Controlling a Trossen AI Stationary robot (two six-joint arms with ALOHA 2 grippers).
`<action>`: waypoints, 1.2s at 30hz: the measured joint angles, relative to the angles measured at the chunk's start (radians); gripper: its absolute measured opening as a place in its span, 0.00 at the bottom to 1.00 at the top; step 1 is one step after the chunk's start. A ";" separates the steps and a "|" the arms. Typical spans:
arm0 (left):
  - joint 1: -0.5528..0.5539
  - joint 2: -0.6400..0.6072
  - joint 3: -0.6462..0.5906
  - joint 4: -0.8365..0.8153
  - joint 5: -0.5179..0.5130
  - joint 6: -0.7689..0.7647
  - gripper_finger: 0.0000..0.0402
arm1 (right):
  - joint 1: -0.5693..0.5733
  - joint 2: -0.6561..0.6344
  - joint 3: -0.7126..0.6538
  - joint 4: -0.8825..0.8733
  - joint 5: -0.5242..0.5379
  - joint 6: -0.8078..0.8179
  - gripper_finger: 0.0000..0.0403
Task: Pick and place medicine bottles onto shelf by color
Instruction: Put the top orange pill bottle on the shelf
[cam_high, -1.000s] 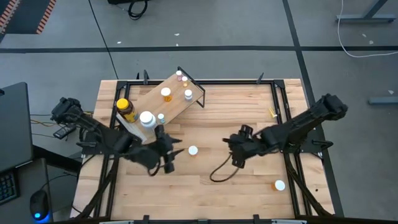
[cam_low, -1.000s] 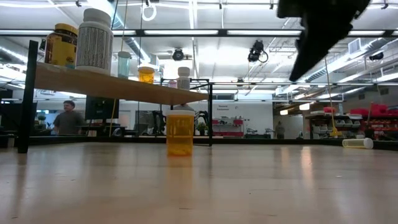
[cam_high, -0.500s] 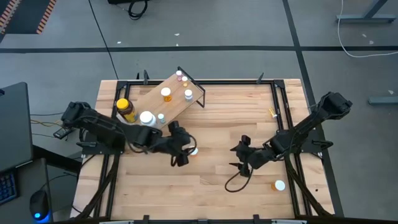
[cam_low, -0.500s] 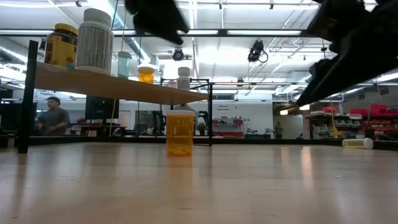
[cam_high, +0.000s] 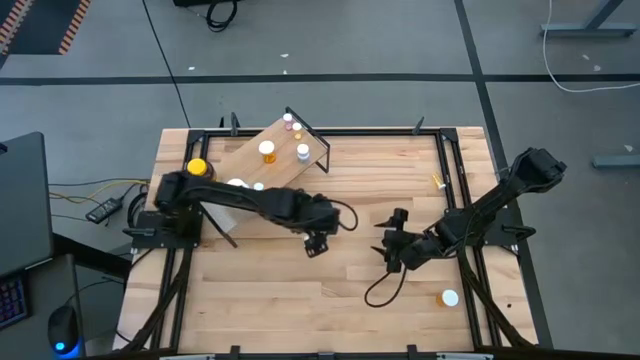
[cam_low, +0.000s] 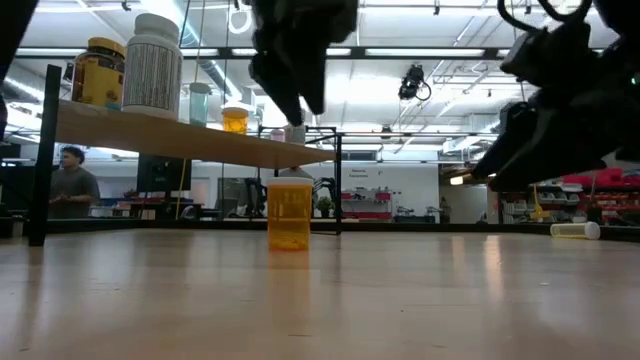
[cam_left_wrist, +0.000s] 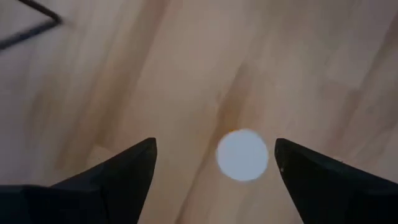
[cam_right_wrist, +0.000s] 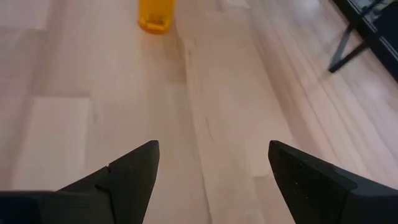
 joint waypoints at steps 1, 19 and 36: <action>0.005 0.021 0.026 -0.010 0.016 -0.001 0.84 | 0.000 0.000 -0.011 0.006 0.009 0.000 0.77; -0.028 0.159 0.073 -0.116 0.037 -0.089 0.83 | 0.000 0.000 -0.103 0.272 0.042 -0.060 0.77; -0.023 0.158 0.073 -0.125 0.022 -0.240 0.83 | 0.001 0.001 -0.103 0.278 0.006 0.008 0.77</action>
